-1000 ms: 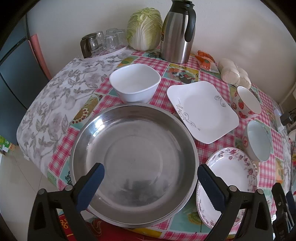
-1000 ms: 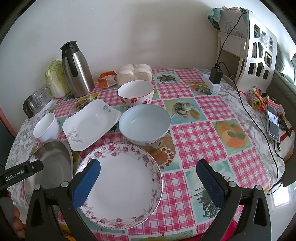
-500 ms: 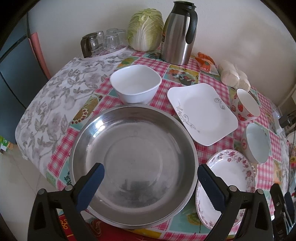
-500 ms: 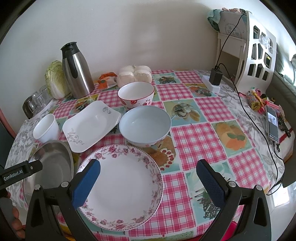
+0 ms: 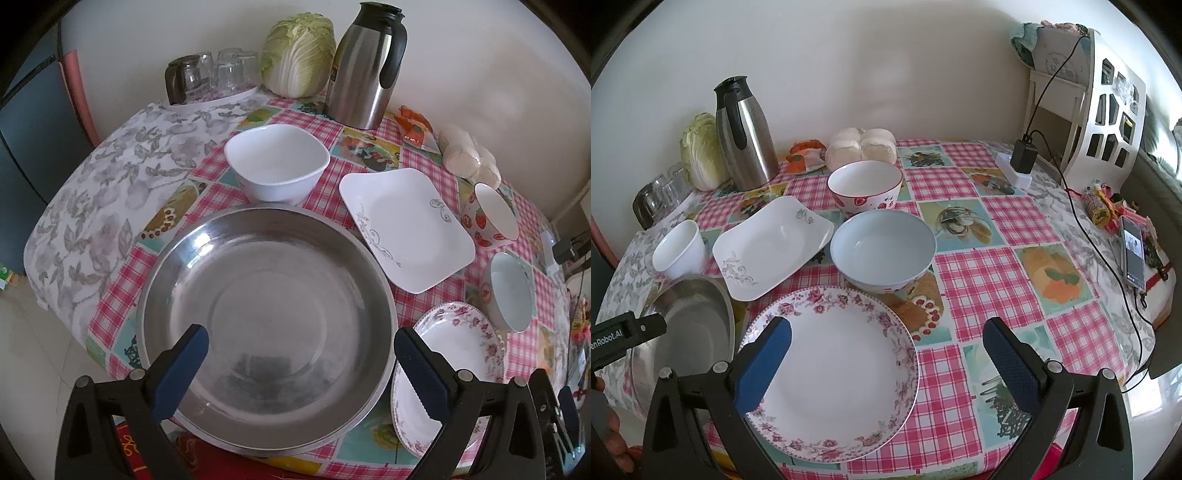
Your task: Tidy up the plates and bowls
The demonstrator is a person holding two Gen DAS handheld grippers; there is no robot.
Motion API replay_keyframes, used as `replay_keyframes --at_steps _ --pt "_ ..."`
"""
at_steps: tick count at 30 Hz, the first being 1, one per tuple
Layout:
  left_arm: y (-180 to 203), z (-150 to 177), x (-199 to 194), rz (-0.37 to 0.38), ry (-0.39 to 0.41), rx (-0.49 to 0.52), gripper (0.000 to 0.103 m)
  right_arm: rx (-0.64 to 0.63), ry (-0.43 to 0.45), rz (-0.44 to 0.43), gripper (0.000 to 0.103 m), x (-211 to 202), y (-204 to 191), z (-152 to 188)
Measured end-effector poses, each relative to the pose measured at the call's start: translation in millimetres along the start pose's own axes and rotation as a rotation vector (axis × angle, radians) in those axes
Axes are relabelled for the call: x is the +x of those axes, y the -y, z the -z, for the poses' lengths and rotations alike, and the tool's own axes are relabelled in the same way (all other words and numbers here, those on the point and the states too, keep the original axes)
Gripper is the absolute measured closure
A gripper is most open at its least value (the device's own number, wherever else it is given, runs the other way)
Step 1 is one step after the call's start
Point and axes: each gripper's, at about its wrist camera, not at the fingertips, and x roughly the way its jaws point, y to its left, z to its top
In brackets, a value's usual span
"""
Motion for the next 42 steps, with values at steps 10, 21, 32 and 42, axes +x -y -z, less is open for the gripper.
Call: replay_keyframes --at_steps 10,21,32,42 --pt "-8 -1 10 0.019 -0.049 -0.034 0.001 -0.05 -0.01 0.025 0.0 4 -13 1" --pt "-34 -10 8 0.013 0.011 -0.104 0.0 -0.135 -0.011 0.023 0.0 10 -40 -5" --pt "-70 -20 14 0.028 0.022 -0.187 0.0 -0.213 -0.046 -0.144 0.0 25 -90 -11" --pt "-96 -20 30 0.009 -0.048 -0.253 0.001 -0.277 -0.137 -0.266 0.002 56 -134 -10"
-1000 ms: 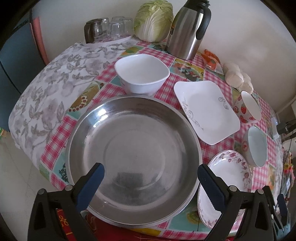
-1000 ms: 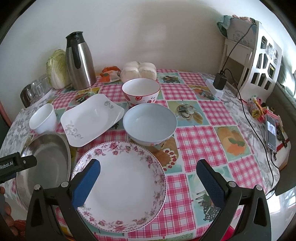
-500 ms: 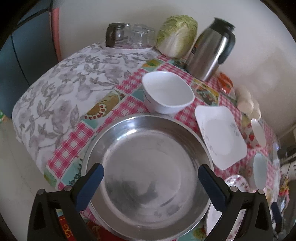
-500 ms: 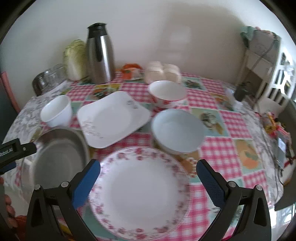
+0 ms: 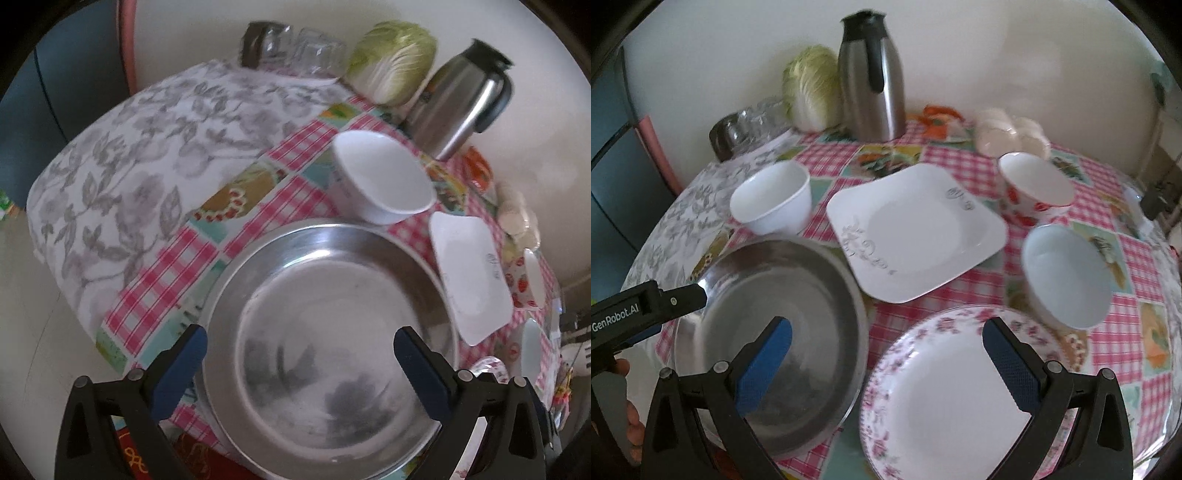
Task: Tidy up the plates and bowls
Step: 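Move both grippers to the steel basin rim and close them on it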
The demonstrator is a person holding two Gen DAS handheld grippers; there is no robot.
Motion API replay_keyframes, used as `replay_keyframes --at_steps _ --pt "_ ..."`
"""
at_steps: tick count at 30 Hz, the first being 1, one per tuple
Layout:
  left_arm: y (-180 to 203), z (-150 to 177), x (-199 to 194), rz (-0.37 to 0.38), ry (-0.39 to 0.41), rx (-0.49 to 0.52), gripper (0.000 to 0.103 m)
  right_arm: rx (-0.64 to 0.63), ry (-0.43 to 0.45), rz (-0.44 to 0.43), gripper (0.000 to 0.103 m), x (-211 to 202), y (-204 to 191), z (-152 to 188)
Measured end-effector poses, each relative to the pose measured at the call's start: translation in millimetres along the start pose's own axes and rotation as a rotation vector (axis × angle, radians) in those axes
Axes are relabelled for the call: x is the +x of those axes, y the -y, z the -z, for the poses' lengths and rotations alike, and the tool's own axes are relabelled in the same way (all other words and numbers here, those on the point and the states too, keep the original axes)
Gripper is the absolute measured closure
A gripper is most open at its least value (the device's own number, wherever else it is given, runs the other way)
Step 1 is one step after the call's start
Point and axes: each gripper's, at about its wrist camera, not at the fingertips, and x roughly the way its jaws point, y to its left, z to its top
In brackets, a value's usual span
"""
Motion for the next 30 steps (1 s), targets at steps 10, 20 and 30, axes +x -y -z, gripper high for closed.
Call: replay_keyframes --at_steps 10,20,30 --pt "-18 -2 19 -0.03 -0.073 -0.06 0.008 -0.028 -0.1 -0.095 0.028 36 -11 -2" --pt "-35 -4 35 -0.044 -0.134 -0.117 0.015 -0.031 -0.159 -0.145 0.047 55 -12 -2" --pt "-47 0 52 -0.044 -0.199 -0.156 0.019 -0.023 -0.207 -0.223 0.058 71 -14 -2"
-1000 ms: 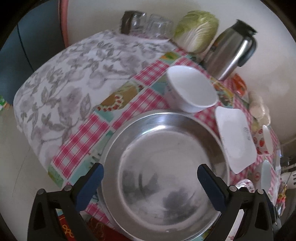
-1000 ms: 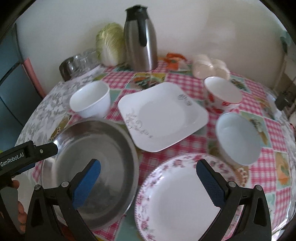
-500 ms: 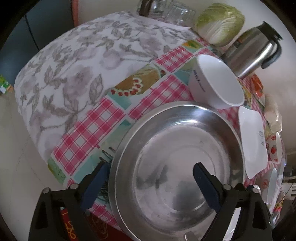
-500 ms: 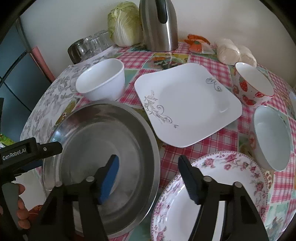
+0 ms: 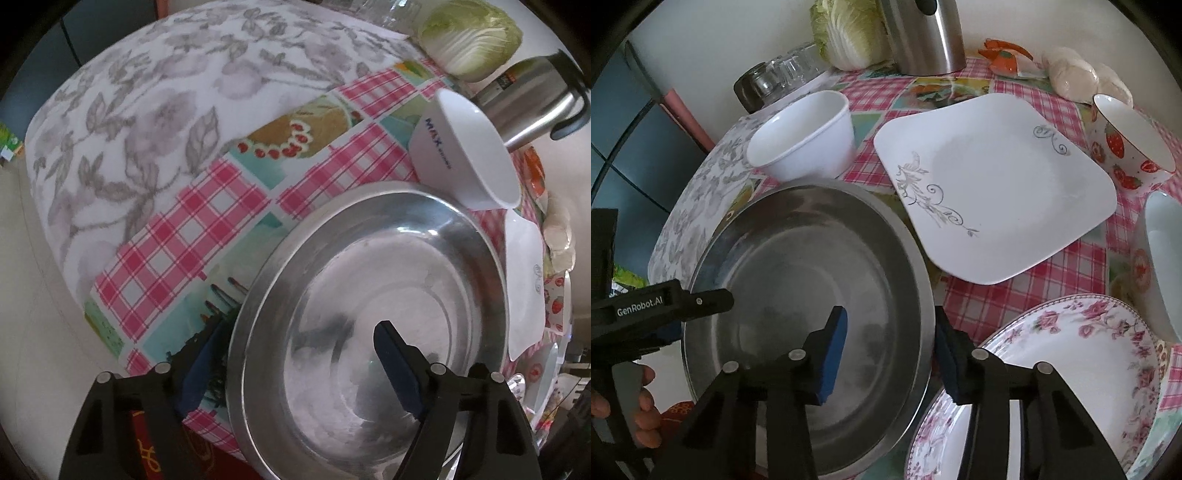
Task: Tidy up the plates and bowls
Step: 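Move both grippers to the steel basin rim and close them on it, then lift the steel basin off the table with both grippers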
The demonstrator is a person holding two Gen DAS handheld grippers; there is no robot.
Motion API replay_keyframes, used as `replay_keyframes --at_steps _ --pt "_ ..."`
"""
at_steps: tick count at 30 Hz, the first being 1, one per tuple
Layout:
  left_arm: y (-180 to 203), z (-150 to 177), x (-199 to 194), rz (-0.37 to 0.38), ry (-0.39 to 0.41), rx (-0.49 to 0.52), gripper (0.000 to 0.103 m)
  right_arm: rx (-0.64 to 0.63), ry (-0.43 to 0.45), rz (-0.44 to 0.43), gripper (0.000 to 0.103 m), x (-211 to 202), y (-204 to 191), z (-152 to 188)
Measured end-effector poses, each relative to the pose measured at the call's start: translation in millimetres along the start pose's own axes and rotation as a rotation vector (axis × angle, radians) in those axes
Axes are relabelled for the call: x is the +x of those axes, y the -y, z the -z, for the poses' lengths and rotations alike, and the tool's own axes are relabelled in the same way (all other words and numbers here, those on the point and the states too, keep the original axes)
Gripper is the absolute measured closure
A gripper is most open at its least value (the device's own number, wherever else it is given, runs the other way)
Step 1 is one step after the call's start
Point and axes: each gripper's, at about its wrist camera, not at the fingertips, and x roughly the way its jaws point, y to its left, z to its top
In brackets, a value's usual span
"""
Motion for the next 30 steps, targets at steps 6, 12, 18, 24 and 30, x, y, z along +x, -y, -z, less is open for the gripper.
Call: replay_keyframes --at_steps 6,12,18,24,30 --pt "-9 4 2 0.007 0.005 -0.017 0.019 0.029 0.0 -0.013 0.071 1 5 -1" --pt "-16 2 -2 0.02 0.009 -0.042 0.025 0.041 -0.007 -0.018 0.083 3 10 -1" --pt "-30 1 -11 0.0 0.034 -0.071 0.058 0.056 -0.016 -0.019 0.09 3 14 1" --pt "-47 1 -22 0.011 0.054 -0.101 0.066 0.061 -0.004 -0.036 0.09 -6 14 1" --pt "-54 0 -40 0.032 0.102 -0.093 0.066 0.032 0.038 -0.056 0.09 -22 7 -2"
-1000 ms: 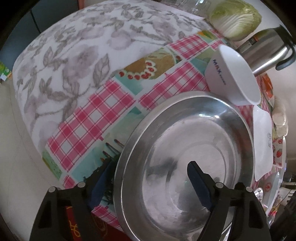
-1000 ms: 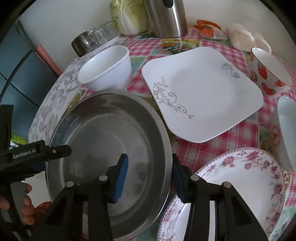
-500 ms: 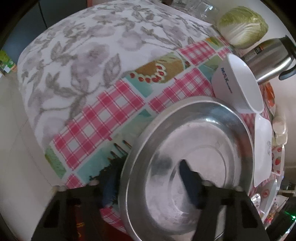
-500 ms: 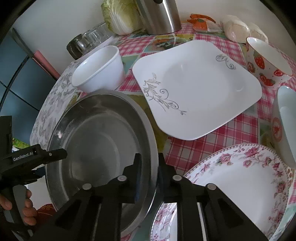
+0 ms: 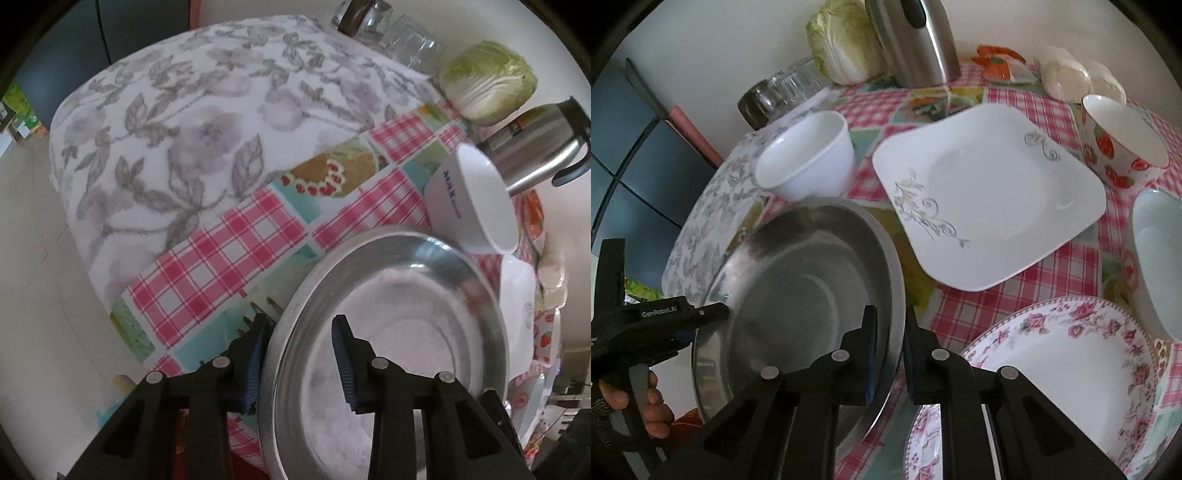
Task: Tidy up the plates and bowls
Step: 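Lift the steel basin off the table with both grippers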
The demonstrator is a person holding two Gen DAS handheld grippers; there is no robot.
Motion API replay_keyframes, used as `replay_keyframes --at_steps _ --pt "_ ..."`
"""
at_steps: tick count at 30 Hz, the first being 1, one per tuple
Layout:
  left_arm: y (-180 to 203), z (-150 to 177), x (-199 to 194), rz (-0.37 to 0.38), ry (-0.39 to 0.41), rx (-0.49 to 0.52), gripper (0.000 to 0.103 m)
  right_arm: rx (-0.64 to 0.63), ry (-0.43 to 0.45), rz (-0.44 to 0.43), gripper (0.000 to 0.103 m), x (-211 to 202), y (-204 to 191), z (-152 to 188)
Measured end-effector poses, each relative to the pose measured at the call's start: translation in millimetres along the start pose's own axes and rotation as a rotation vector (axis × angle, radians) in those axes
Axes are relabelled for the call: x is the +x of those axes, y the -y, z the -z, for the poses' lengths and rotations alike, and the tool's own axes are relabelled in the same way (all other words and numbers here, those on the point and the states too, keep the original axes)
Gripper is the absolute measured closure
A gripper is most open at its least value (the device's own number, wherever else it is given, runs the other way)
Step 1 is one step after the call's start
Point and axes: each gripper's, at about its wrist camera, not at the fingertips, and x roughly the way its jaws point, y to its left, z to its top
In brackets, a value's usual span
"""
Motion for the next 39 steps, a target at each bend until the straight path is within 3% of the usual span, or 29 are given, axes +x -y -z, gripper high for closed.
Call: replay_keyframes --at_steps 18,39 --pt "0 11 -34 0.062 0.065 -0.007 0.065 -0.045 0.056 -0.04 0.088 -31 -6 -3" --pt "42 18 -73 0.093 0.156 0.119 0.065 -0.019 0.118 -0.105 0.082 -62 13 -17"
